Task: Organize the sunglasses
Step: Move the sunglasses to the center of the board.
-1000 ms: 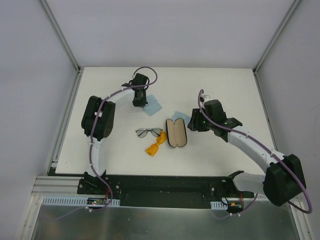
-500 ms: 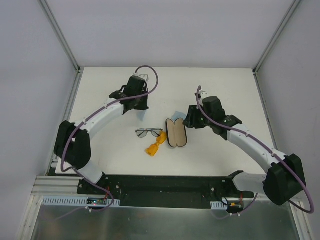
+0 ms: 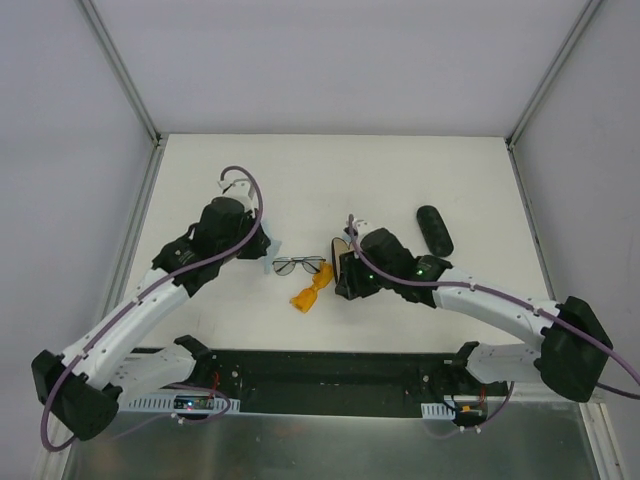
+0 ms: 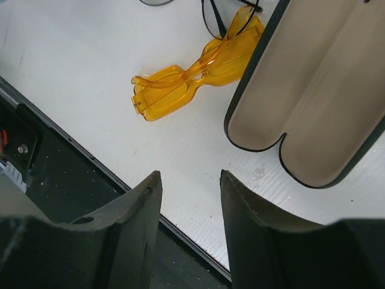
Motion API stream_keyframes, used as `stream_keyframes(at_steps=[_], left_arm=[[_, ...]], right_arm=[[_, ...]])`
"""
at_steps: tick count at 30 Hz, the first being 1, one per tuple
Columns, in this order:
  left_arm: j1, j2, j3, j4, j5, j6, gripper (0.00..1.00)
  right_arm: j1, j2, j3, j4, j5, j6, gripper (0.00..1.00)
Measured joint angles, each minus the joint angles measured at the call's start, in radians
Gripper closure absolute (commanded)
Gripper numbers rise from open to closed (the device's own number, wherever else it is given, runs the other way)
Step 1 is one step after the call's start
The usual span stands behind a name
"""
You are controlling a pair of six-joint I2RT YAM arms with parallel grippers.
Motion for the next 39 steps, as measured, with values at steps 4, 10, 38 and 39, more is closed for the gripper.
stream_keyframes(at_steps=[4,10,38,39], left_arm=[[0.0,-0.134,-0.048,-0.059,-0.011,-0.028,1.0],[0.0,-0.241,-0.07,-0.137,-0.049,-0.033,1.0],[0.0,-0.272,-0.07,-0.215,-0.038,-0.008,1.0],[0.0,-0.269,-0.07,-0.215,-0.037,-0.008,1.0]], right_arm=[[0.108,0.081,0.0,0.016,0.092,0.057,0.56],[0.203,0.243,0.005,0.025,0.192,0.14,0.57],[0.073,0.822,0.632,-0.076,0.296,0.125,0.57],[0.06,0.839,0.655,-0.076,0.289,0.122,0.57]])
